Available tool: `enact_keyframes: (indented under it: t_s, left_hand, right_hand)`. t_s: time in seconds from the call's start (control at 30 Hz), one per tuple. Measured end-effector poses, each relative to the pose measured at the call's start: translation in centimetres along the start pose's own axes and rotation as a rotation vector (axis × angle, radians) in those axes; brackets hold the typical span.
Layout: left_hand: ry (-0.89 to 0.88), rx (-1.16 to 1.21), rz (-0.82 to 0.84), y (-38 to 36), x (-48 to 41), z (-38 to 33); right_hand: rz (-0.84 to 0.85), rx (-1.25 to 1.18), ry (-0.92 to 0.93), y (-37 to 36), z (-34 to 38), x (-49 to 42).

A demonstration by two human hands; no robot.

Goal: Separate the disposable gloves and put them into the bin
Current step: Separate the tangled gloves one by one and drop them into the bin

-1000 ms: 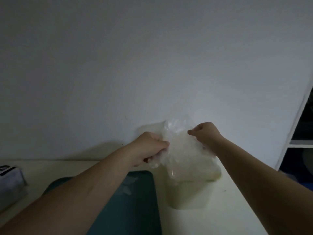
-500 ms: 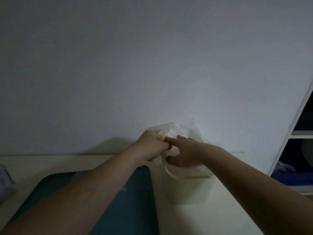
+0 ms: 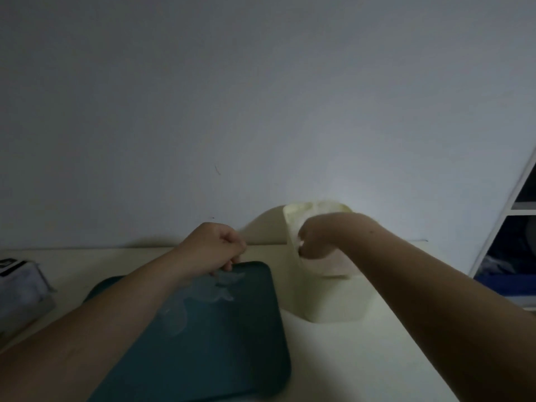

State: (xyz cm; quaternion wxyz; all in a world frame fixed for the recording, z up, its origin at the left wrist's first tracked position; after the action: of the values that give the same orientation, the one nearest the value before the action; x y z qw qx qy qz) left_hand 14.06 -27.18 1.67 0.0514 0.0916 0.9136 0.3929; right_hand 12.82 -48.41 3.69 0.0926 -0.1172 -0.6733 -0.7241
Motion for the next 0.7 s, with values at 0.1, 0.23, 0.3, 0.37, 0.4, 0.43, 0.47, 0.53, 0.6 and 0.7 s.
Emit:
enact_keyframes:
  t_s: [0.1, 0.23, 0.3, 0.37, 0.4, 0.43, 0.47, 0.53, 0.6, 0.7]
  left_hand:
    - [-0.038, -0.232, -0.091, 1.8, 0.8, 2.8]
    - [0.040, -0.533, -0.053, 2.0, 2.3, 8.3]
    - [0.033, -0.631, 0.025, 1.1, 3.2, 10.6]
    - [-0.021, -0.636, 0.066, 0.4, 4.0, 12.0]
    - [-0.037, -0.596, 0.067, 0.1, 4.3, 12.7]
    - [-0.046, -0.547, 0.047, 0.2, 4.6, 13.4]
    - [-0.061, -0.487, 0.015, 0.3, 4.7, 13.6]
    - [-0.097, -0.416, -0.040, 0.7, 4.7, 13.6]
    - [-0.113, -0.363, -0.071, 1.1, 4.7, 12.8]
    - [-0.088, -0.235, -0.124, 2.2, 4.3, 12.5]
  right_hand:
    - [-0.128, 0.012, 0.002, 2.9, 2.8, 2.7]
    - [-0.309, -0.132, 0.251, 3.5, 10.9, 5.4]
    - [-0.214, -0.300, 0.328, 0.6, 13.8, 4.0]
    - [-0.119, -0.423, 0.332, -2.9, 15.1, 2.1]
    - [-0.098, -0.455, 0.323, -4.3, 15.2, 1.3]
    - [-0.091, -0.470, 0.313, -5.5, 15.4, 0.6]
    - [-0.090, -0.489, 0.295, -6.3, 15.3, 0.0]
    - [-0.079, -0.538, 0.272, -7.6, 15.4, -0.9]
    - [-0.078, -0.594, 0.286, -8.3, 15.7, -1.5]
    - [-0.156, -0.647, 0.295, -8.5, 15.5, -2.8]
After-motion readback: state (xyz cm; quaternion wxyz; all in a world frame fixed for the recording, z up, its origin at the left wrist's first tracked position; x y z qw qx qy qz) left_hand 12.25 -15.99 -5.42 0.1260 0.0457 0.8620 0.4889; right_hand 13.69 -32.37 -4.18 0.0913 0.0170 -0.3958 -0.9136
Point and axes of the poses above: each hand's wrist, its own x-axis away from the middle knuckle, its own y-axis out of the back of the hand, z = x × y, the point moved 10 cm from there along -x, towards the middle knuckle, and after that the axes turned 11 degrees about -x, right-handed, at the moved point
